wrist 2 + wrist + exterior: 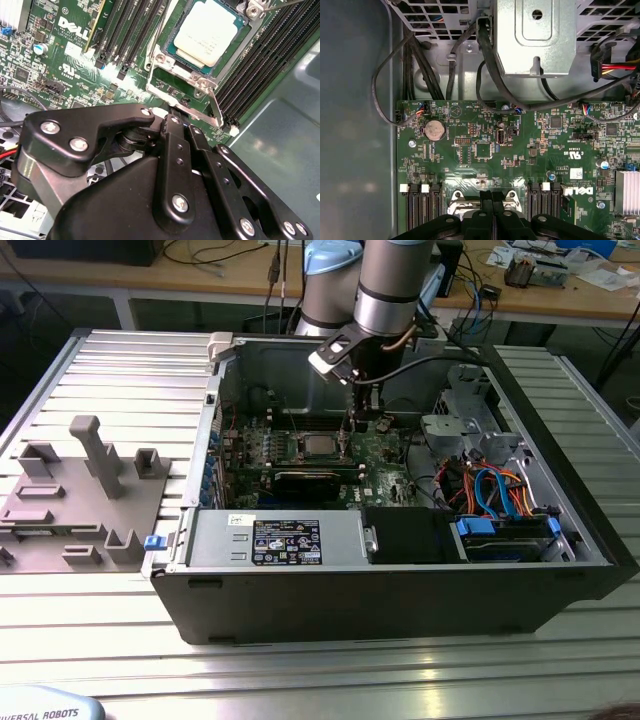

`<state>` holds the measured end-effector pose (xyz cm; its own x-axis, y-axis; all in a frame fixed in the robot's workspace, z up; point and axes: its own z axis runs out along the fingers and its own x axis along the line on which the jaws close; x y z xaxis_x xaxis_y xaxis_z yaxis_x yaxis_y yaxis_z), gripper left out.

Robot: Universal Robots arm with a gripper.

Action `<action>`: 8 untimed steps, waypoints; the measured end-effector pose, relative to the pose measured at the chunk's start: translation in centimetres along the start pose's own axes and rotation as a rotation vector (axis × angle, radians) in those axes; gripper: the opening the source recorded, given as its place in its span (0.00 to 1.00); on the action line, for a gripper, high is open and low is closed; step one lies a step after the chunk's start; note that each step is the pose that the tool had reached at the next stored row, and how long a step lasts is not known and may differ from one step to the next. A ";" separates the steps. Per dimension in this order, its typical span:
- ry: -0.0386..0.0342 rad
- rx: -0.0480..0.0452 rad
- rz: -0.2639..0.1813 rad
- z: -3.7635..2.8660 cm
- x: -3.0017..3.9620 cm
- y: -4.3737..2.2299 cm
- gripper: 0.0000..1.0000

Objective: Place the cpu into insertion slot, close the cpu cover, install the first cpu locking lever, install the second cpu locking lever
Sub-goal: 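Close the cpu cover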

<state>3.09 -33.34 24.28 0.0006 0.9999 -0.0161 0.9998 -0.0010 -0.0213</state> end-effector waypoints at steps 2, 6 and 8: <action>-0.0001 0.0000 0.000 0.00 0.00 -0.04 0.11; 0.0000 0.0000 0.000 0.02 0.00 -0.12 0.11; 0.0000 0.0000 0.000 0.02 0.00 -0.15 0.11</action>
<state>2.94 -33.34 24.26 0.0005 0.9999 -0.0161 0.9998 -0.0009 -0.0213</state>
